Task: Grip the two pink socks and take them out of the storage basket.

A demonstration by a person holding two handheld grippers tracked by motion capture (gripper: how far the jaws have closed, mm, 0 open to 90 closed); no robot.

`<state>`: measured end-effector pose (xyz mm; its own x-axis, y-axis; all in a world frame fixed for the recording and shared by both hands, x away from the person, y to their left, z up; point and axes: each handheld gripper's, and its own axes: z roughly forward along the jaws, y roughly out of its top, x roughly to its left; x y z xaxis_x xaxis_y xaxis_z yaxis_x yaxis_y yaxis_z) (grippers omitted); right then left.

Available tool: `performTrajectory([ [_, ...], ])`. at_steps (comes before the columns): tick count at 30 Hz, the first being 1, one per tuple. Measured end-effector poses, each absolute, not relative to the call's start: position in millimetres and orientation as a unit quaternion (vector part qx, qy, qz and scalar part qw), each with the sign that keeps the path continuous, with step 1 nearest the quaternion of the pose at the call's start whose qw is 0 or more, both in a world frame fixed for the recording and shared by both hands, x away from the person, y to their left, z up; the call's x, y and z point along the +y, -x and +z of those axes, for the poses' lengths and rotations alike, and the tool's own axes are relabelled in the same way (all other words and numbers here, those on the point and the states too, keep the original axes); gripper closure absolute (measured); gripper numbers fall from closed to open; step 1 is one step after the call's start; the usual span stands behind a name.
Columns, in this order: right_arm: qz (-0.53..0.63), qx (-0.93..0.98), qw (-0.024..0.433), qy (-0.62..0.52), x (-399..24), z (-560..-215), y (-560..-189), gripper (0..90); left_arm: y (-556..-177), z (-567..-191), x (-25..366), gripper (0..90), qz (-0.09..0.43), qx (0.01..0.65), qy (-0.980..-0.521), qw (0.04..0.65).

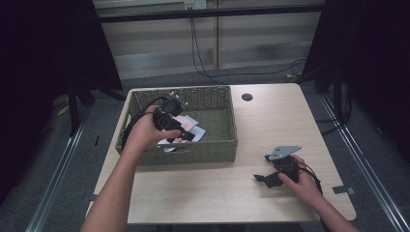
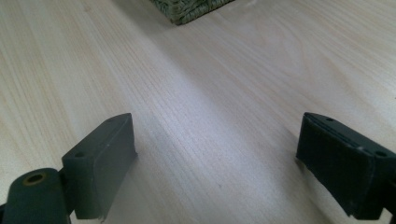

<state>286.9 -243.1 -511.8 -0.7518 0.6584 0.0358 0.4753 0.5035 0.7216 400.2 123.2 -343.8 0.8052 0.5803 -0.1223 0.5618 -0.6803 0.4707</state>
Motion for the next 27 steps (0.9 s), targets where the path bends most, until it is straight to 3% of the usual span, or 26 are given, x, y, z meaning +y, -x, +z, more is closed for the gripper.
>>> performTrajectory([
  [27, 0.374, 0.859, 0.123, -0.329, -243, -512, -287, 10.7, -452, -387, 129, 32.0, 0.017, 0.356, -0.906, 0.229],
])
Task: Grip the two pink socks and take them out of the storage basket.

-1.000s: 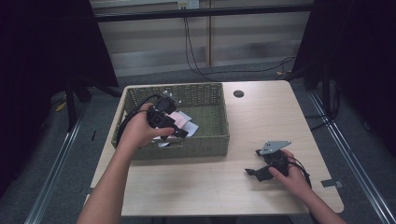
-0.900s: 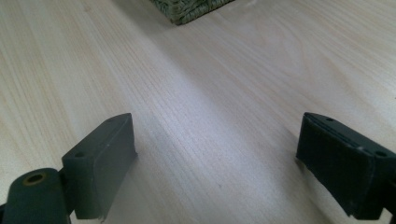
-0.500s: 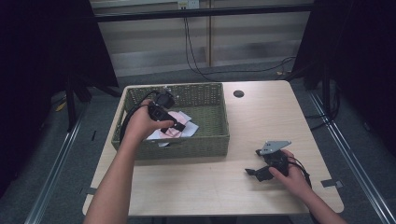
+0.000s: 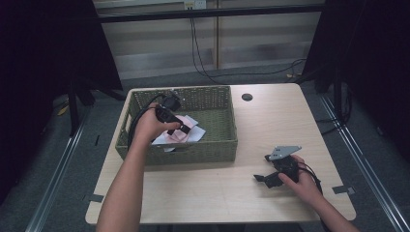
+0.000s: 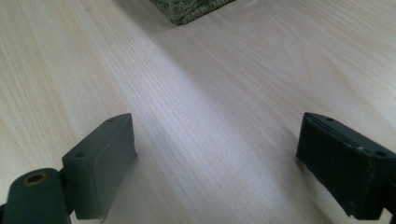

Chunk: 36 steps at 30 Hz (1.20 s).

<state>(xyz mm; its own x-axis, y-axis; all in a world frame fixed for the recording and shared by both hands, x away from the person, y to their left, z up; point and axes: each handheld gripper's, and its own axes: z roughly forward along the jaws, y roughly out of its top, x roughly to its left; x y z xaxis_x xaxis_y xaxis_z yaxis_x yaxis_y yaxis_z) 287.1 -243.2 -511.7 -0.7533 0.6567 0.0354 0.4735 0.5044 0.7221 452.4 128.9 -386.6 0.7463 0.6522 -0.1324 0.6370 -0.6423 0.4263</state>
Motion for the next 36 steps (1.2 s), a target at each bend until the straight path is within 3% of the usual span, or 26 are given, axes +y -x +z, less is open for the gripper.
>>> performTrajectory([
  [16, 0.374, 0.859, 0.123, -0.327, -243, -512, -287, 10.7, -475, -414, 129, 40.2, 0.041, 0.363, -0.91, 0.195],
  [25, 0.374, 0.859, 0.121, -0.329, -243, -512, -287, 10.7, -482, -431, 134, 58.1, 0.062, 0.381, -0.907, 0.168],
  [30, 0.374, 0.859, 0.121, -0.328, -243, -512, -287, 10.7, -481, -429, 132, 79.1, 0.061, 0.385, -0.909, 0.15],
  [36, 0.374, 0.859, 0.121, -0.329, -243, -512, -287, 10.7, -479, -414, 133, 83.8, 0.043, 0.387, -0.909, 0.151],
])
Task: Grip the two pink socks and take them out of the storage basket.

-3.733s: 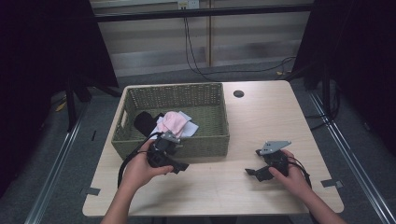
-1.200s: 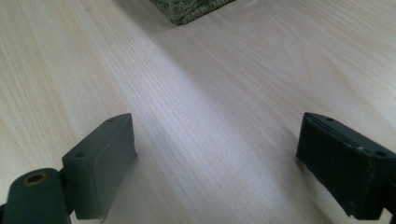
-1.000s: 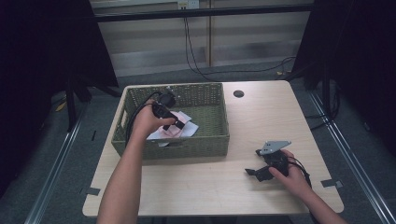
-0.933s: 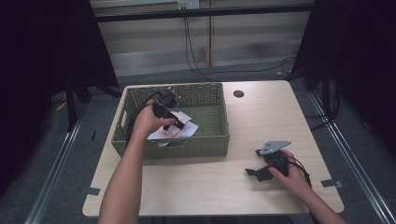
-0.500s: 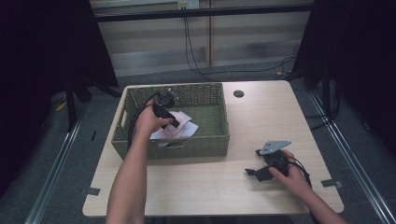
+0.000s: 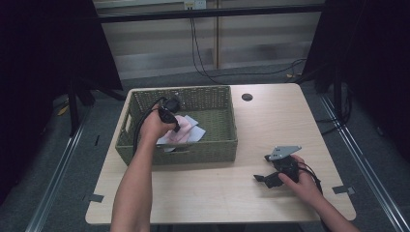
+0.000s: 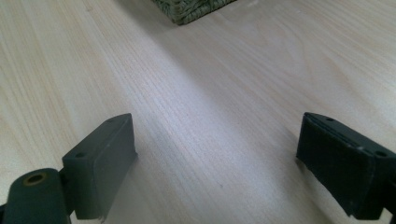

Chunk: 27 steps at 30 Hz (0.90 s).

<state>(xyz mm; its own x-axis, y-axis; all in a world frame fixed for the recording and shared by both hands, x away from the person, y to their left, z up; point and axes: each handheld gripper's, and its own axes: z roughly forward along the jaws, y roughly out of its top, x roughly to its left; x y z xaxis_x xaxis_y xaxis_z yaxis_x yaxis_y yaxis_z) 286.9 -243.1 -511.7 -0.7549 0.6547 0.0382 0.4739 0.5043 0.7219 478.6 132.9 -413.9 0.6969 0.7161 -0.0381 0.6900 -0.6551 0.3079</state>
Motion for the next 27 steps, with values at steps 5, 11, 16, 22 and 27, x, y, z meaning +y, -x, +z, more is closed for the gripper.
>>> performTrajectory([
  [5, 0.375, 0.859, 0.122, -0.327, -243, -512, -287, 10.7, -476, -394, 138, 84.3, 0.026, 0.402, -0.898, 0.177],
  [11, 0.375, 0.859, 0.122, -0.327, -243, -512, -287, 10.7, -471, -375, 140, 84.3, 0.003, 0.411, -0.889, 0.2],
  [16, 0.374, 0.859, 0.122, -0.327, -243, -512, -287, 10.7, -465, -365, 142, 84.2, -0.008, 0.407, -0.889, 0.209],
  [22, 0.374, 0.859, 0.122, -0.327, -243, -512, -287, 10.6, -458, -354, 147, 84.1, -0.021, 0.405, -0.889, 0.213],
  [27, 0.374, 0.859, 0.122, -0.327, -243, -512, -287, 10.7, -451, -343, 149, 84.0, -0.03, 0.399, -0.889, 0.224],
])
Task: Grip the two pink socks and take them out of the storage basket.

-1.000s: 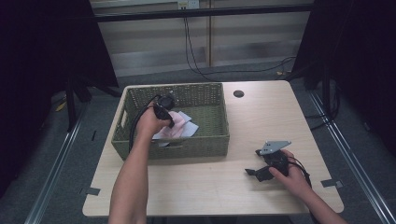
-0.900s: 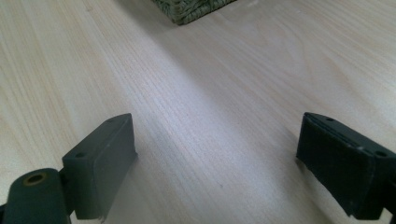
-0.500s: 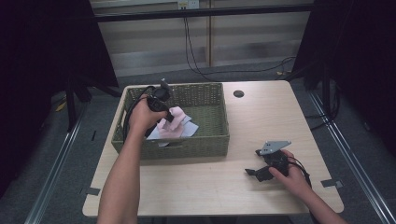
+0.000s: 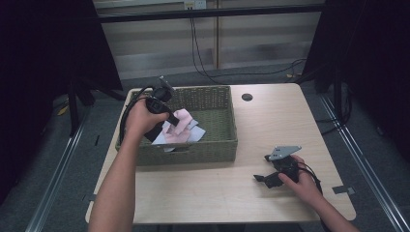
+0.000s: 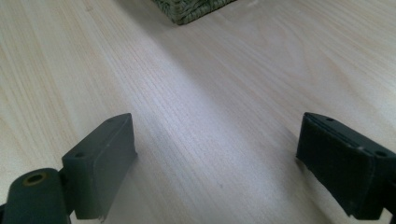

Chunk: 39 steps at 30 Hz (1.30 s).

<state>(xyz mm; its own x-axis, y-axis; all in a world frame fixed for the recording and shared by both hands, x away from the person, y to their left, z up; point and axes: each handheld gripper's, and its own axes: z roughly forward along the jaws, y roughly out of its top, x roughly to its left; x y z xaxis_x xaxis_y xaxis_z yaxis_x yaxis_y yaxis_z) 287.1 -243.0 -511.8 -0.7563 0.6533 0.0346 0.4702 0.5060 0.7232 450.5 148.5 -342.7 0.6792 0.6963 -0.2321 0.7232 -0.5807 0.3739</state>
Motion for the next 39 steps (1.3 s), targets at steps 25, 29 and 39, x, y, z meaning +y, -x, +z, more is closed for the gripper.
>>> performTrajectory([
  [25, 0.374, 0.859, 0.123, -0.327, -243, -512, -287, 10.7, -414, -315, 141, 84.1, -0.053, 0.348, -0.908, 0.229],
  [29, 0.374, 0.859, 0.122, -0.327, -243, -512, -287, 10.6, -407, -313, 139, 84.1, -0.06, 0.34, -0.908, 0.236],
  [39, 0.374, 0.859, 0.123, -0.327, -243, -512, -287, 10.7, -389, -311, 130, 84.1, -0.065, 0.316, -0.915, 0.243],
])
